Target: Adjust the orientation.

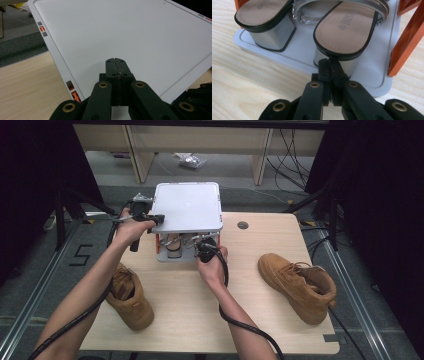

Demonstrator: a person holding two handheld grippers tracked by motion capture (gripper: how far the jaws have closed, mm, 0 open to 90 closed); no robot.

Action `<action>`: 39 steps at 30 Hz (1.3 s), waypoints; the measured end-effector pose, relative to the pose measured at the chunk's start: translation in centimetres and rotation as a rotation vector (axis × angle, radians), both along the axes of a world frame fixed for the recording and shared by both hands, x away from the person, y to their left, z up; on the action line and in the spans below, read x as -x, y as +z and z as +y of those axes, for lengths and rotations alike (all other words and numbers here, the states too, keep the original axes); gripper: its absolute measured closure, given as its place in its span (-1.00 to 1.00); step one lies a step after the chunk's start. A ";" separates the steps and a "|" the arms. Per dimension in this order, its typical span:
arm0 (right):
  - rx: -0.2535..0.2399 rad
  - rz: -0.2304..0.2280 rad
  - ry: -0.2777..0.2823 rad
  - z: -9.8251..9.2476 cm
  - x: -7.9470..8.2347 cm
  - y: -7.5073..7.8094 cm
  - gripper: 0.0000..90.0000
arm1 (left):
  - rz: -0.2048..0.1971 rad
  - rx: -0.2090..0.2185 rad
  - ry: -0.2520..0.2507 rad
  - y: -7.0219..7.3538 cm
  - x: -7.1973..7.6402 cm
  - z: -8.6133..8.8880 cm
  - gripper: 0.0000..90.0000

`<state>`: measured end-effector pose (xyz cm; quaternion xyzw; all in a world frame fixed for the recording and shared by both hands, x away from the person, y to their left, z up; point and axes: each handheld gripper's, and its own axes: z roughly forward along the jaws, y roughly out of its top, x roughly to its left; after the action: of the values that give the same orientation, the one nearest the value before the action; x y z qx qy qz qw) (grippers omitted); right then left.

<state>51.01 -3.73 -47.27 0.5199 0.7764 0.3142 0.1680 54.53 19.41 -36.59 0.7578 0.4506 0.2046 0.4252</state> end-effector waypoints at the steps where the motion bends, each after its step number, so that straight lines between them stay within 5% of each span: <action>1: -0.004 0.002 -0.004 0.1 0.0 0.0 0.98 | 0.000 0.000 0.000 0.0 0.0 0.0 0.99; 12: -0.039 -0.020 0.034 -0.7 0.1 0.1 0.94 | 0.001 0.006 -0.002 0.0 0.0 0.1 0.99; 20: -0.062 -0.003 0.002 -2.2 0.2 0.8 1.00 | 0.001 0.000 0.001 0.0 0.0 0.0 0.99; 39: -0.039 -0.010 -0.007 -1.4 -0.4 -0.1 1.00 | 0.000 -0.002 0.000 0.0 0.0 0.0 0.99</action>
<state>51.38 -5.16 -47.38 0.5244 0.7673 0.3312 0.1630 54.53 19.40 -36.58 0.7582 0.4503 0.2050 0.4246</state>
